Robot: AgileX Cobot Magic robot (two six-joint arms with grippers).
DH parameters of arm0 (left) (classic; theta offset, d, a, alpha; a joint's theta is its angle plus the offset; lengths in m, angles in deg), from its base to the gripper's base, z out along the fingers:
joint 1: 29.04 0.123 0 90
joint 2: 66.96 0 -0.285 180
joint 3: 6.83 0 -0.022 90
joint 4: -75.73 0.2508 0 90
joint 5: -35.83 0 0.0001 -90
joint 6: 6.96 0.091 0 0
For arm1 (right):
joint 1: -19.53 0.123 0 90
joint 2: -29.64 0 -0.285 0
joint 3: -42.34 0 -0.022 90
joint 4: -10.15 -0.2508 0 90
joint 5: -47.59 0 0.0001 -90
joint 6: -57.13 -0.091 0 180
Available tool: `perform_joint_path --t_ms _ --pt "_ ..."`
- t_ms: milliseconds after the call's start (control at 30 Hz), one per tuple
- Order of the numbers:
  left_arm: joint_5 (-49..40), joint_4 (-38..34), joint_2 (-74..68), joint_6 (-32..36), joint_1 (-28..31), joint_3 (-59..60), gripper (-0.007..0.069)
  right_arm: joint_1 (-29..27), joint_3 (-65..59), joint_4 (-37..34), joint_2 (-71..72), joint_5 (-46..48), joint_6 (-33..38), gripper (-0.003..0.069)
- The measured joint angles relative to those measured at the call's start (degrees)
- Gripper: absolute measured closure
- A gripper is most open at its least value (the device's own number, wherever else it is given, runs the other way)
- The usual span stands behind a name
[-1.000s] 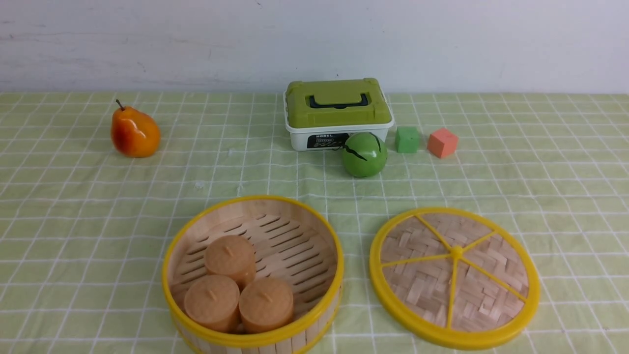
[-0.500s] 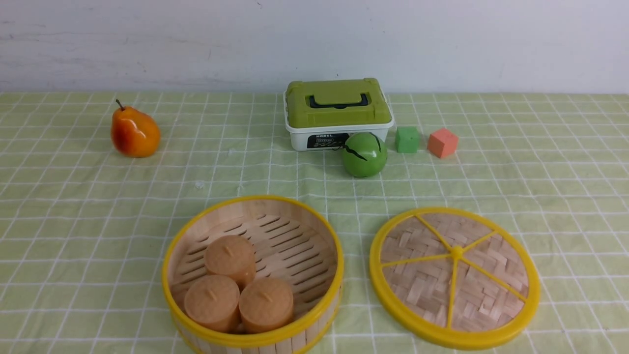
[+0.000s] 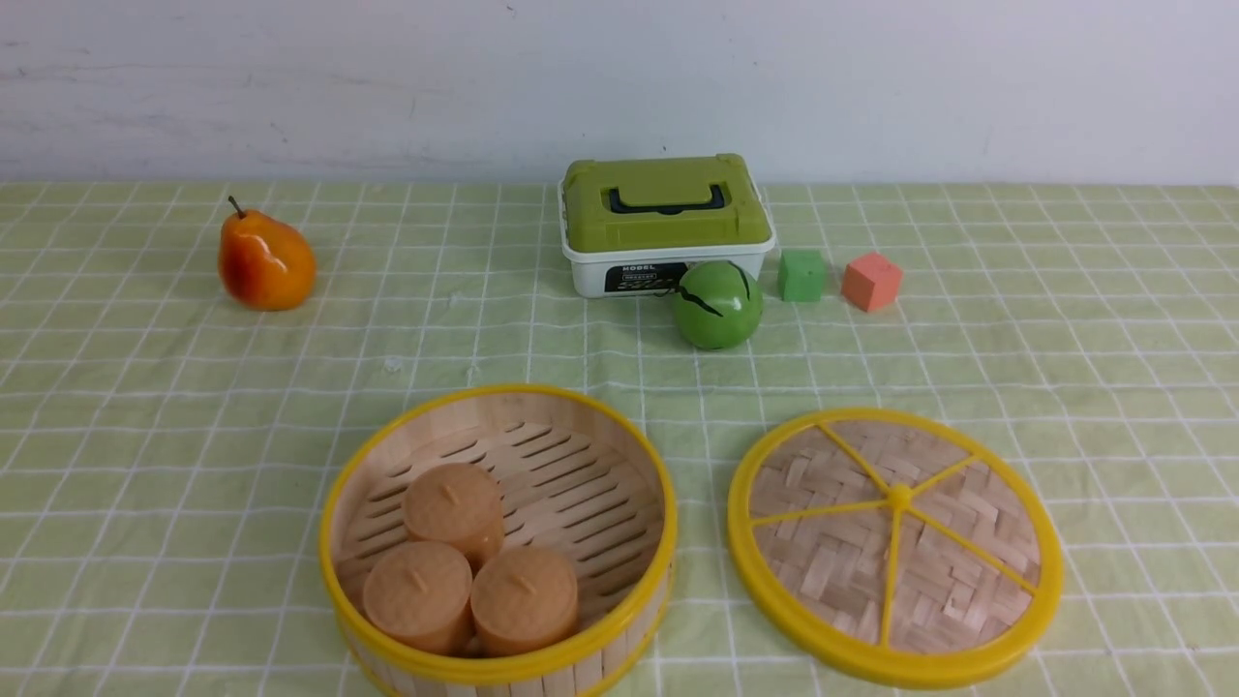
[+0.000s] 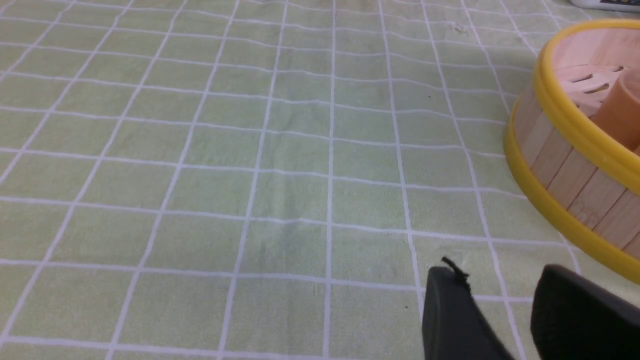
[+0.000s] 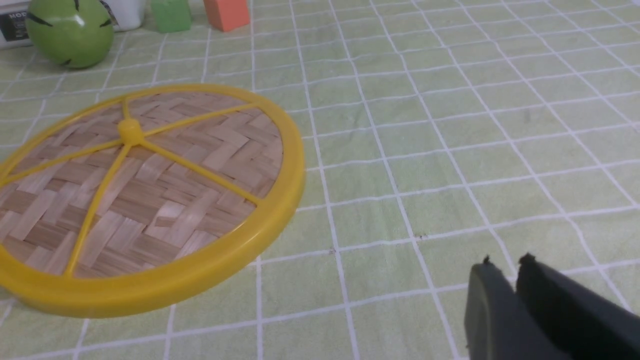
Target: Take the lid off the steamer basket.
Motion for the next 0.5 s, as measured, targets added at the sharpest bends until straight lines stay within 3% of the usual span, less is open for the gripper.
perform_joint_path --t_ms 500 --pt "0.0 0.0 0.0 0.0 0.0 0.0 0.0386 0.0 0.0 0.0 0.0 0.0 0.0 0.0582"
